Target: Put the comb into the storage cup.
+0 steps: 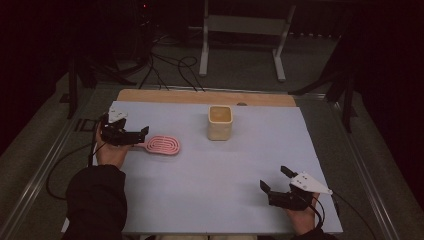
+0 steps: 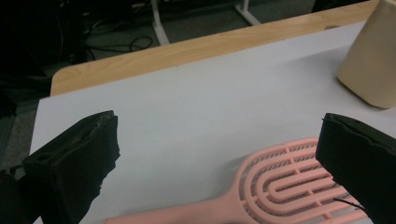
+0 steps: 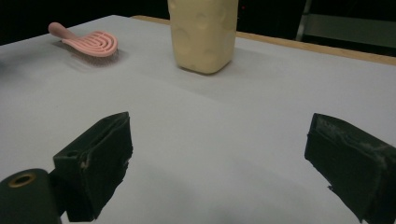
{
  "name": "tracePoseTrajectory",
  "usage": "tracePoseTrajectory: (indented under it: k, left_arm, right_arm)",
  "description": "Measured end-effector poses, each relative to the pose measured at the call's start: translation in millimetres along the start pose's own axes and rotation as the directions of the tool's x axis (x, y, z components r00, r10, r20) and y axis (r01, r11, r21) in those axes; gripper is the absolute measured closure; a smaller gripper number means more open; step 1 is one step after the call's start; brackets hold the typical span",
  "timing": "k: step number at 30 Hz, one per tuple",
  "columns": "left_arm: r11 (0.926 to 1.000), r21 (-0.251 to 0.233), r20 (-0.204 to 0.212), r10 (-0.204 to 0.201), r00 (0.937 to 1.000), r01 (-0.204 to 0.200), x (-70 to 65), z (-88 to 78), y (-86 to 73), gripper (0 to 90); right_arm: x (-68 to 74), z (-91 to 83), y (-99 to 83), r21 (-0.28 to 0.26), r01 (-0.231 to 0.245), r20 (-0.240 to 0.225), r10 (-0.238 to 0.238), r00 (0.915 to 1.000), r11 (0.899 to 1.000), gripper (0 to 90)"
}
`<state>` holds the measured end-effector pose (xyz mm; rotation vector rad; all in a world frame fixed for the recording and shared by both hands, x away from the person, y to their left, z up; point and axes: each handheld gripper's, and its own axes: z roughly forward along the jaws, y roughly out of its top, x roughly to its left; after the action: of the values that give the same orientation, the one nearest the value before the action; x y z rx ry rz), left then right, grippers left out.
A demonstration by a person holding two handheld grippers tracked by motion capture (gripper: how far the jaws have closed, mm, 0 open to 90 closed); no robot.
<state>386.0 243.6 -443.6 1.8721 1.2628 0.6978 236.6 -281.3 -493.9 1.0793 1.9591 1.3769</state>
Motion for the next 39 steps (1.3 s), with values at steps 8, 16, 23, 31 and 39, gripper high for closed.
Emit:
tracePoseTrajectory:
  k: [8,16,23,31,39]
  left_arm:
    - [0.998,0.06,-0.007,-0.017,0.9998,0.017,5.7,10.9,-3.4,0.3]
    - [0.9951,0.094,-0.001,-0.03,0.9995,0.03,4.2,21.4,-6.5,0.8]
    - [0.9873,0.156,0.0,-0.028,0.9996,0.028,2.4,35.7,-12.8,5.5]
    - [0.978,0.206,-0.045,-0.023,0.9987,0.032,0.3,45.3,-16.4,21.6]
    - [0.9603,0.278,-0.075,0.004,0.9971,0.018,0.0,55.8,-22.9,73.8]
  right_arm:
    - [-0.1,0.5,0.0,0.007,-0.005,0.001,0.005,1.0,1.0,7.4]
    - [-0.3,1.2,-0.2,0.01,0.0,0.002,0.0,1.0,1.0,7.4]
    - [-0.8,1.6,-0.3,0.012,-0.001,-0.001,0.001,1.0,1.0,7.4]
    - [-0.7,1.9,-0.4,0.016,-0.002,-0.001,0.002,1.0,1.0,7.4]
    - [-0.9,2.2,-0.6,0.018,-0.004,0.0,0.004,1.0,1.0,7.4]
